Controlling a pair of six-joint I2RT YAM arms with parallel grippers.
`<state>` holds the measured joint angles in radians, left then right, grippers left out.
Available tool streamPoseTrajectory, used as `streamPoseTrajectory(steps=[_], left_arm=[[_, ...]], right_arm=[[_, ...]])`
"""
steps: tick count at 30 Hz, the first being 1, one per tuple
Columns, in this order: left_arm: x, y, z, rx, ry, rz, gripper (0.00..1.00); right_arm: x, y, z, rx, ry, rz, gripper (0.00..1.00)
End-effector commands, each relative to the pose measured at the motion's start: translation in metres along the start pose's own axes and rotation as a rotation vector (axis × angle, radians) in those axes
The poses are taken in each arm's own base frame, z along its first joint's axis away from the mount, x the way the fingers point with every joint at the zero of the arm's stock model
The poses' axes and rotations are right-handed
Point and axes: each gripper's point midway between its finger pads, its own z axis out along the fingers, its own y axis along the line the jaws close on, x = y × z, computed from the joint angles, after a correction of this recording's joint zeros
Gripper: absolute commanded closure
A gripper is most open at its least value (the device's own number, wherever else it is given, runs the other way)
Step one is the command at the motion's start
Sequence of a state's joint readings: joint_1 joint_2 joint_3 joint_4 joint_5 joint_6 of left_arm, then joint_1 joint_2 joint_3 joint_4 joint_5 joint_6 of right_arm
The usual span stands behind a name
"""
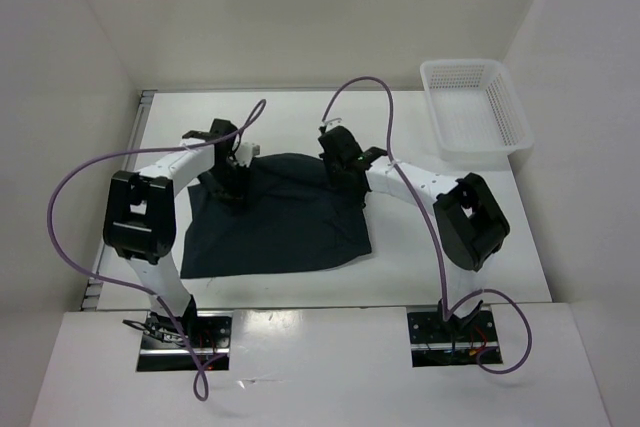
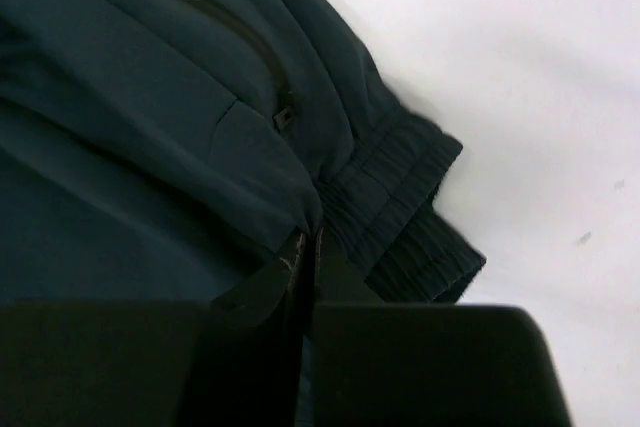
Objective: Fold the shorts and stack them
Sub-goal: Fold the shorts
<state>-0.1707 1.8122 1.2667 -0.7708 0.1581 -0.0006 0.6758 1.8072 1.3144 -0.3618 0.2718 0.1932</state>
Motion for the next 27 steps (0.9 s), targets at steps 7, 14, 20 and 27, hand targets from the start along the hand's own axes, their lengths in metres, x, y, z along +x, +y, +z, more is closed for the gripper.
streamPoseTrajectory(steps=[7, 14, 20, 27], left_arm=[[-0.063, -0.025, -0.088, 0.166, -0.228, 0.009, 0.44], [-0.105, 0.022, -0.046, 0.037, -0.280, -0.020, 0.37], [-0.111, 0.041, -0.011, 0.047, -0.222, -0.059, 0.37], [-0.110, 0.048, 0.008, 0.028, -0.213, -0.063, 0.37]], right_arm=[[0.023, -0.022, 0.007, 0.078, 0.015, 0.030, 1.00], [0.035, -0.022, 0.012, 0.074, 0.040, 0.023, 1.00], [0.040, -0.021, 0.018, 0.077, 0.052, 0.019, 1.00], [0.043, -0.021, 0.021, 0.065, 0.066, 0.033, 1.00]])
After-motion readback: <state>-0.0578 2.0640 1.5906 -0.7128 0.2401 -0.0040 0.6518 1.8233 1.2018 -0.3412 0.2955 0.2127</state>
